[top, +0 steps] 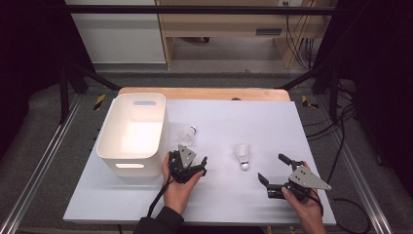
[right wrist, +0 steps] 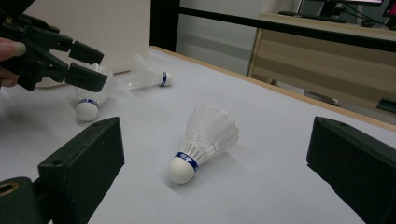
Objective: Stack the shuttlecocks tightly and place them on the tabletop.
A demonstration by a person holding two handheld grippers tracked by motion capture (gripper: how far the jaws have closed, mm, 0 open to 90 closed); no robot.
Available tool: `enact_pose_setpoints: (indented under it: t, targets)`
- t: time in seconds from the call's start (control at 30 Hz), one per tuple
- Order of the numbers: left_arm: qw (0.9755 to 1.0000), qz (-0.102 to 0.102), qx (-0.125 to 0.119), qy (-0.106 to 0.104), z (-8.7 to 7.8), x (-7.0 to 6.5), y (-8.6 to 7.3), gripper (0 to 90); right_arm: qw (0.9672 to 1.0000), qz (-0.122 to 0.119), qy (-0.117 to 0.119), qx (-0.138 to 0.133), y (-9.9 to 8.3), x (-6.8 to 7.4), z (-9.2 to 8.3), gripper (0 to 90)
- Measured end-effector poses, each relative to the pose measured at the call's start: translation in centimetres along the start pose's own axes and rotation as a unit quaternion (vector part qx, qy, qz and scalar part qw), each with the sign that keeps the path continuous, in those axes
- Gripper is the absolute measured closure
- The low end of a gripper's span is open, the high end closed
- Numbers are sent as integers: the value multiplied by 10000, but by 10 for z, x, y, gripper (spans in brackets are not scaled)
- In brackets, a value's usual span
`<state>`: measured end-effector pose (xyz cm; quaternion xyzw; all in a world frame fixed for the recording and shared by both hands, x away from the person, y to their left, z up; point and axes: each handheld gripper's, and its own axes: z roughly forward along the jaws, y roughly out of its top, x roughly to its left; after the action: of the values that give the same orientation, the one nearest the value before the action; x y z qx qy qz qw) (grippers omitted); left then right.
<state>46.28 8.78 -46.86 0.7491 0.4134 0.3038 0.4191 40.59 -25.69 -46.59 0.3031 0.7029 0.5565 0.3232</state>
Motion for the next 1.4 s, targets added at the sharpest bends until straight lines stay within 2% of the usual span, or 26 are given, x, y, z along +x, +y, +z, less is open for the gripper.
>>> enact_pose_setpoints:
  t: [0.1, 0.2, 0.23, 0.43, 0.57, 0.6, 0.63, 0.67, 0.73, 0.77, 0.93, 1.2, 1.3, 1.4]
  targets:
    - [10000, 31, 25, -57, 1, -2, -1, 199, 10000, -24, 2, 13, 0, 0, 1, 41]
    - [9999, -2, -22, -122, -1, -5, -1, 296, 10000, -46, -3, 32, 0, 1, 1, 41]
    - [9998, -13, -52, -166, -3, -6, -1, 296, 10000, -46, -3, 32, 0, 1, 1, 41]
    - [9989, -18, -254, -391, -15, -12, 2, 461, 10000, -36, -21, 48, 0, 0, 0, 41]
    - [9970, 90, -433, -629, -24, -24, 3, 502, 10000, -23, -23, 50, -1, 0, 0, 41]
    - [9959, 140, -460, -763, -25, -29, 3, 531, 10000, -18, -28, 55, -1, 0, 0, 41]
    - [9959, 140, -460, -763, -25, -29, 3, 548, 10000, -18, -28, 55, -1, 0, 0, 41]
    - [9950, 177, -446, -878, -25, -33, 2, 548, 10000, -18, -28, 56, -1, 0, 0, 41]
    - [9940, 186, -414, -993, -24, -38, 1, 604, 10000, -31, -29, 61, -1, 0, 0, 41]
    - [9937, 194, -417, -1025, -24, -41, 0, 604, 10000, -31, -29, 61, -1, 0, 0, 41]
    - [9904, 340, -329, -1300, -23, -59, -6, 680, 10000, -13, -32, 68, -1, 0, -1, 41]
    - [9851, 479, -262, -1630, -26, -79, -5, 694, 10000, 8, -22, 86, 0, 1, -1, 42]
    - [9846, 474, -238, -1667, -26, -80, -5, 685, 10000, -18, -17, 78, 0, 1, 0, 42]
    - [9830, 463, -308, -1752, -29, -81, -2, 668, 10000, -10, -16, 92, 0, 1, 0, 41]
